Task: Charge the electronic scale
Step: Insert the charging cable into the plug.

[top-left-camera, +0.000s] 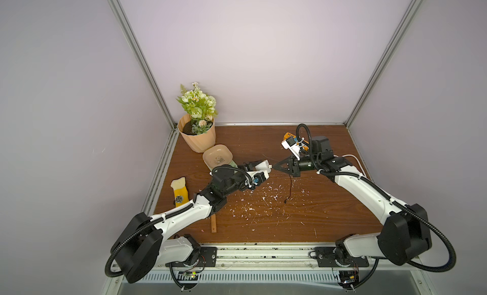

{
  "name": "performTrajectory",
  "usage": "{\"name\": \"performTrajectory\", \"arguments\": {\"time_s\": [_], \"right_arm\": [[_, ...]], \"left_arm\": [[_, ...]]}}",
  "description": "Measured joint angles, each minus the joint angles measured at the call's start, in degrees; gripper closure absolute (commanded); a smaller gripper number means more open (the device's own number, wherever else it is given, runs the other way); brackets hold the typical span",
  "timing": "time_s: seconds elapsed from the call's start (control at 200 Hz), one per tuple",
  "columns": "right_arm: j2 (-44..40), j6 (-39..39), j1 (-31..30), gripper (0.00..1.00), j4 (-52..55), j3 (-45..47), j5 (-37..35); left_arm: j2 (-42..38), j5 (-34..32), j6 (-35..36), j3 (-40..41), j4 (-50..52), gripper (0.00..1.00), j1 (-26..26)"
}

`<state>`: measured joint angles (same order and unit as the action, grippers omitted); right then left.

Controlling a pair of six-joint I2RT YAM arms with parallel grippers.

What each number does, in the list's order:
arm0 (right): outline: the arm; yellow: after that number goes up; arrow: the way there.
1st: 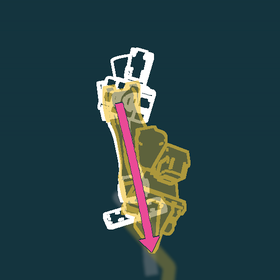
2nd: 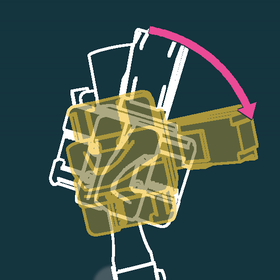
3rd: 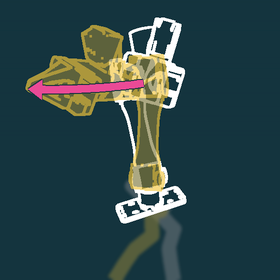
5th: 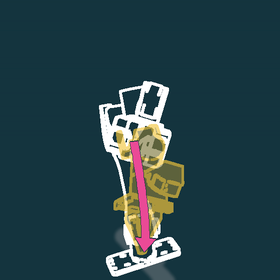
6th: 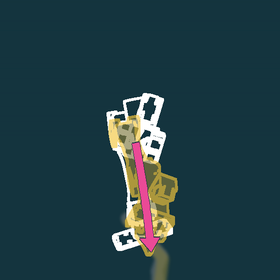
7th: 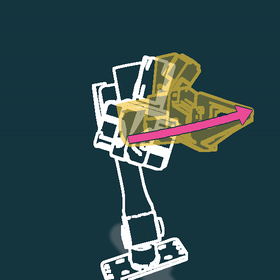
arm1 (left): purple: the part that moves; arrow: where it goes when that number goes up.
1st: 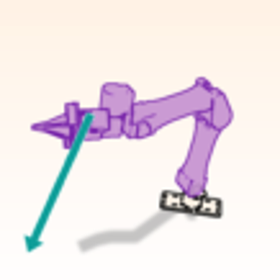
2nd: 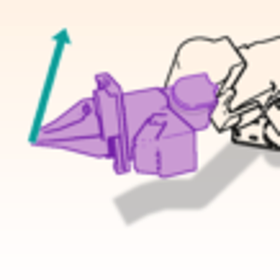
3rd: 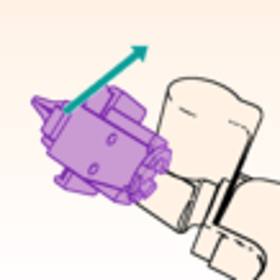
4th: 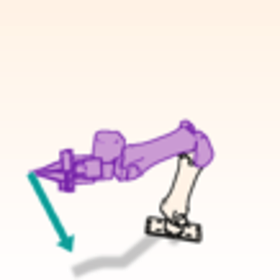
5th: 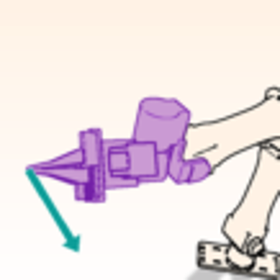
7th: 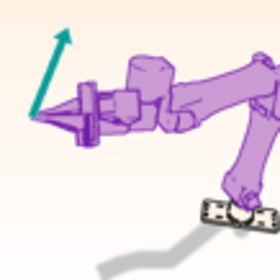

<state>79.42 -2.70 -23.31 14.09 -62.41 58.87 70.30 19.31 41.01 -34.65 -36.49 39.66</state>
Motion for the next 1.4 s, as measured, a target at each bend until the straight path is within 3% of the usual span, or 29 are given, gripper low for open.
{"name": "performTrajectory", "arguments": {"time_s": [0.841, 1.401], "right_arm": [[2.16, 3.50, -2.01, 1.00, 8.33, -4.20, -5.05], [6.34, 2.54, -3.72, 1.00, 9.38, -5.51, -8.26]], "left_arm": [[-0.55, -0.09, 5.64, -1.62, 6.71, 0.77, -0.04], [1.88, -3.54, 9.14, -3.32, 11.15, 0.78, 0.92]]}}
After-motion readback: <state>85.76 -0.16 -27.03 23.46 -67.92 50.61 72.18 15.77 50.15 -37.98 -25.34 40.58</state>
